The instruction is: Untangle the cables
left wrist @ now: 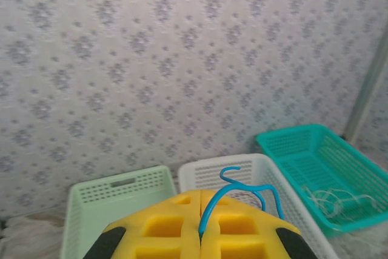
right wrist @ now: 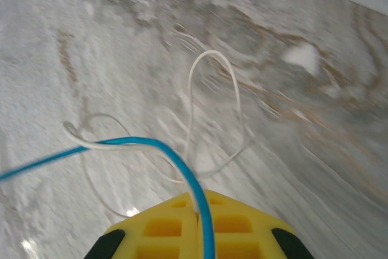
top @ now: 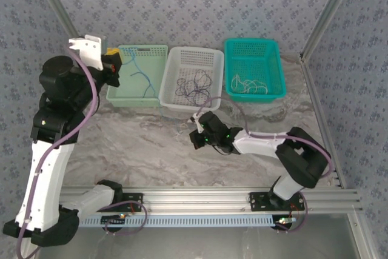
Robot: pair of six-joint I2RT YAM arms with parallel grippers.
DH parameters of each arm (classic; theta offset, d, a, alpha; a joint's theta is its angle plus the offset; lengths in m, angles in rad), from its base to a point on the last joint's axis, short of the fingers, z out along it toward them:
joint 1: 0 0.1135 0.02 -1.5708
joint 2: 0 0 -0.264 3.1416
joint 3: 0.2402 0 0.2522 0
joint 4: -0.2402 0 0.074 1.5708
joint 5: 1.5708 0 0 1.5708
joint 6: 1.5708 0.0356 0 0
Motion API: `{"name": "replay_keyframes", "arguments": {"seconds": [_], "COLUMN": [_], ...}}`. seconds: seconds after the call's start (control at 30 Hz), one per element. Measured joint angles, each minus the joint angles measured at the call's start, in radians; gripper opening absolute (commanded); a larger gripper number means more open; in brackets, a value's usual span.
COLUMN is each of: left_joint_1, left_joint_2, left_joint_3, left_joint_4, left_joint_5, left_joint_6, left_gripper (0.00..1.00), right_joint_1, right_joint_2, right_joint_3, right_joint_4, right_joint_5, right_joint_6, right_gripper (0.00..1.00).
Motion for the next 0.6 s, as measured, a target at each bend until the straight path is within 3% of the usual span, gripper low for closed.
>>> {"name": "replay_keyframes", "arguments": {"seconds": [0.23,0.6], "left_joint_1": [0.096,0.103], "left_joint_2": [0.077,0.114], "left_joint_3": [0.055,0.1], "left_joint_4": [0.0,0.0], "left_joint_5": [-0.014,0.01], "left_joint_6": [-0.012,-0.046], "left_gripper": [0.0,0.0], "right_joint_1": [-0.093,-0.212], "right_joint_2": [-0.174,-0.36], "right_joint_3": [-0.113,-0.208], "right_joint_4": [-0.084,-0.169], "right_joint_5": [0.05,0.071], "right_joint_6": [0.0,0.044], "right_gripper": [0.0,0.0]}}
